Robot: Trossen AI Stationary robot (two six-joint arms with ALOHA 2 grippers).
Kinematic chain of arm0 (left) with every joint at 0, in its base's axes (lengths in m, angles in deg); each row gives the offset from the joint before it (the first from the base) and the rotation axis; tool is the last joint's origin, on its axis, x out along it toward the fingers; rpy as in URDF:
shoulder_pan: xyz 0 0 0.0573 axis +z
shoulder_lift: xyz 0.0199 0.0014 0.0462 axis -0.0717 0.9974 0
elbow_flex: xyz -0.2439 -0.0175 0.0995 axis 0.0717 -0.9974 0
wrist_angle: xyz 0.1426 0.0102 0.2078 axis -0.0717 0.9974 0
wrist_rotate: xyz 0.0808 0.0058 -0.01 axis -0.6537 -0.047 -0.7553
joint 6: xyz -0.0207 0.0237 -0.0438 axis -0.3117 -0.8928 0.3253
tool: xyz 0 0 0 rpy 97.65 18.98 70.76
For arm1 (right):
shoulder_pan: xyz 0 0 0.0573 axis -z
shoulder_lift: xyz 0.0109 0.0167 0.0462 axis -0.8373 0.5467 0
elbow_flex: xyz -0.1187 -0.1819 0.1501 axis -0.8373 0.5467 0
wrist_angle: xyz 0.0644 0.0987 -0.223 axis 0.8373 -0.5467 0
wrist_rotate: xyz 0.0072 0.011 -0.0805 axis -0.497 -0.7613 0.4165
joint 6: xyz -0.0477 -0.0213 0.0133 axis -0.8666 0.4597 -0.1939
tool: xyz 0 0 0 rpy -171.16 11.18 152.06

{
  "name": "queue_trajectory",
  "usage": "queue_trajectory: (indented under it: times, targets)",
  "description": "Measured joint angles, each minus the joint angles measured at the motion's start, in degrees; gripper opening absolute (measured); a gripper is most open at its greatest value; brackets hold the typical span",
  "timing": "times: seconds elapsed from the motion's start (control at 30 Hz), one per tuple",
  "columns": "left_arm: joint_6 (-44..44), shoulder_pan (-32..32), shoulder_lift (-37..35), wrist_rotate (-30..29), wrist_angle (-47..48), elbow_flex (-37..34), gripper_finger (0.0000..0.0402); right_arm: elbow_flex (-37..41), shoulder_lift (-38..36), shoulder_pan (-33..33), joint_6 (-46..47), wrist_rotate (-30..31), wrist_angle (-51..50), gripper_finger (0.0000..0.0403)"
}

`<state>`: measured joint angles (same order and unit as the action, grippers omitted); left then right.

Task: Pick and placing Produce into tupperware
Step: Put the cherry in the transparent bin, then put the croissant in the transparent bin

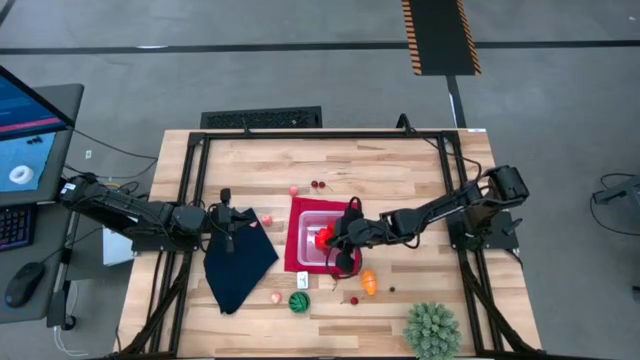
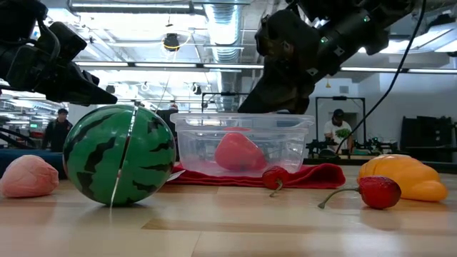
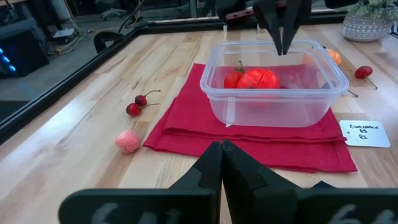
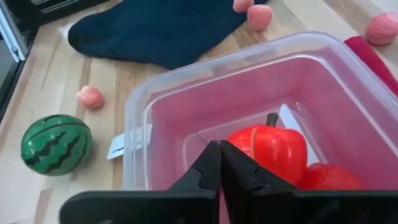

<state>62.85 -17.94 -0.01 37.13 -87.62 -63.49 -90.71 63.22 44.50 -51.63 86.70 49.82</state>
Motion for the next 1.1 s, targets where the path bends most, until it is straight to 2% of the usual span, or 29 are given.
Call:
queue_trajectory:
  times: [0.2, 0.33, 0.5, 0.7, 0.9, 1.1]
  targets:
    - [0.37, 0.00, 0.00, 0.00, -0.01, -0.01, 0.0000, 0.01, 0.00, -0.37, 0.00, 0.00, -0.15, 0.0012]
    - [0.12, 0.00, 0.00, 0.00, 0.00, 0.00, 0.0000, 0.00, -0.14, -1.10, -0.03, 0.01, 0.95, 0.0031]
    - [0.22, 0.00, 0.00, 0.00, 0.00, -0.01, 0.0000, -0.07, -2.89, -2.08, -0.03, -0.22, -1.64, 0.0046]
    - [0.32, 0.00, -0.01, 0.00, -0.01, -0.01, 0.0000, -0.06, -9.11, -4.00, 1.23, -1.67, -7.57, 0.0031]
    - [0.55, 0.00, 0.00, 0.00, -0.01, -0.01, 0.0000, -0.07, -15.17, -8.39, 8.82, -3.20, -19.70, 0.0016]
    - [0.14, 0.00, 0.00, 0.00, 0.00, -0.01, 0.0000, -0.05, -17.81, -13.58, 22.29, -3.19, -31.18, 0.0038]
